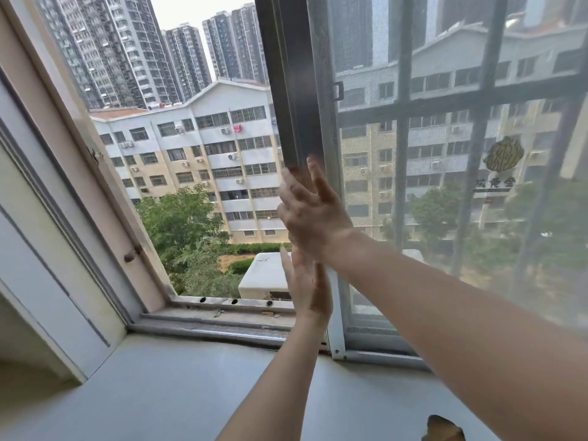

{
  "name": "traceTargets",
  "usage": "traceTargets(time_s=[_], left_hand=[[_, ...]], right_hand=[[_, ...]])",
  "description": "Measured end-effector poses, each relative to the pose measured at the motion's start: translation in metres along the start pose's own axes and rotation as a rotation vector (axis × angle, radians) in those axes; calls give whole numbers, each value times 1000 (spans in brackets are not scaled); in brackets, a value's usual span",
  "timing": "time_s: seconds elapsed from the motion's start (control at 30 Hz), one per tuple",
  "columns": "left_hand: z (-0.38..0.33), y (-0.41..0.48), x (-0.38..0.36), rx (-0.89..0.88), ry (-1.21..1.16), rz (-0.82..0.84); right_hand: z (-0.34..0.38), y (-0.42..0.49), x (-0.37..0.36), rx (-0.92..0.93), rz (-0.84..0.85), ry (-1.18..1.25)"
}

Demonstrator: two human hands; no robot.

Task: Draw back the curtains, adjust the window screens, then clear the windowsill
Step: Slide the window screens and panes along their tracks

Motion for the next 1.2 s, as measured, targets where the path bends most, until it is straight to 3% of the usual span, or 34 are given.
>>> traceTargets(time_s=[0.07, 0.17, 0.3, 0.4, 0.6, 0.97, 1.2], left_hand=[[-9, -5, -1, -113, 241, -16], [-40, -14, -6, -335, 335, -43], [-66, -20, -18, -564, 404, -17], [-90, -27, -30, -645, 280, 27], [-156, -72, -88, -546, 28, 252], [-255, -206, -215, -468, -185, 546], [-323, -301, -315, -513, -233, 732]], right_hand=[[-7, -8, -2, -33, -145, 114], [-24, -26, 5, -147, -340, 166], [-57, -49, 29, -444, -370, 300], [-87, -81, 57, -666, -405, 432], [-160, -182, 102, -948, -365, 343], [-267, -388, 163, -1125, -283, 148], [-338, -514, 185, -1255, -176, 53]])
Point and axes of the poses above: each hand's wrist, its own y-axis towards the middle knuckle, its own x-axis out of the back of the hand, z = x × y, the point moved 4 cm from there along y, towards the middle knuckle, and after that the axes turned 3 degrees about -x, right-handed, at the moved point
